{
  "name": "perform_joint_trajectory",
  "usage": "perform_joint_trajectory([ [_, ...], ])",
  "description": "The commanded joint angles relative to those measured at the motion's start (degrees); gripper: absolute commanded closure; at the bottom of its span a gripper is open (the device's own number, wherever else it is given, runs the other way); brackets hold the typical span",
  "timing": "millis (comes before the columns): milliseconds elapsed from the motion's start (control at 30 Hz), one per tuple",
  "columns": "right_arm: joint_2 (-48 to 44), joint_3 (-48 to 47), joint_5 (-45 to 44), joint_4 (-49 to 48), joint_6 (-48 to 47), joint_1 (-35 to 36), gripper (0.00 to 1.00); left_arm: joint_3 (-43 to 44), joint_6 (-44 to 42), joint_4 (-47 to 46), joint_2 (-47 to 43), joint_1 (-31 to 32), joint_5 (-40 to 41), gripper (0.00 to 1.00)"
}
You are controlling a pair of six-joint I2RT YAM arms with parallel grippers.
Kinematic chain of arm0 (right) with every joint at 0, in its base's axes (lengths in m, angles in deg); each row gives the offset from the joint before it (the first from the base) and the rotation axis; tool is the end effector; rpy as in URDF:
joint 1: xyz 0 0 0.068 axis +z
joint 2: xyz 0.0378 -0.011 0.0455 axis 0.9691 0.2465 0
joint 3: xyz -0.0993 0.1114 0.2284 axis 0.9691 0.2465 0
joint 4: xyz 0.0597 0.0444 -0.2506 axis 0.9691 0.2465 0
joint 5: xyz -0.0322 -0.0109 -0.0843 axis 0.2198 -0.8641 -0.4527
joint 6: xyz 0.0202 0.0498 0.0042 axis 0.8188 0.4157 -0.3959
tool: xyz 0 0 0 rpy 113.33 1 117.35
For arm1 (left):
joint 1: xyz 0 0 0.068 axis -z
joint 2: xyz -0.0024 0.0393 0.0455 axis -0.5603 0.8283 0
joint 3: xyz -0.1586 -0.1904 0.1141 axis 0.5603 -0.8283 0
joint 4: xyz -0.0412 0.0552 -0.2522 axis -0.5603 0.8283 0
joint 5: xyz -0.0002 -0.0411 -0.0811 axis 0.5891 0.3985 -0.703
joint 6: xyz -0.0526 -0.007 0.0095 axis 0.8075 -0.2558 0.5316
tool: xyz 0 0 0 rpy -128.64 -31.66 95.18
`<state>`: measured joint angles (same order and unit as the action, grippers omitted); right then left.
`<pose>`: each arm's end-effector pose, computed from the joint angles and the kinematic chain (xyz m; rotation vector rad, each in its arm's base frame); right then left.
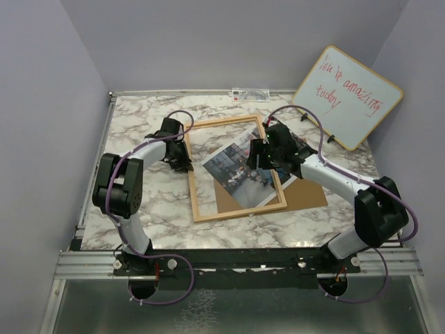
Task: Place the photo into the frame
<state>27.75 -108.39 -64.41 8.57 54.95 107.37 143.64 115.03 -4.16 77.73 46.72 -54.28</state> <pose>0.2807 0.1724 0.2314 -0.1465 2.3967 0.4540 0.3462 -0.0857 0.1663 -0.3345 2.7426 -0.5092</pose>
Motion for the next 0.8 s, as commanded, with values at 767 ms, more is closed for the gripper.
perform_joint_trajectory([
  [767, 3.14, -1.79, 16.57, -11.58, -33.73, 28.47, 0.21, 10.55, 2.58, 13.67, -4.56, 0.36, -3.07, 1.0],
])
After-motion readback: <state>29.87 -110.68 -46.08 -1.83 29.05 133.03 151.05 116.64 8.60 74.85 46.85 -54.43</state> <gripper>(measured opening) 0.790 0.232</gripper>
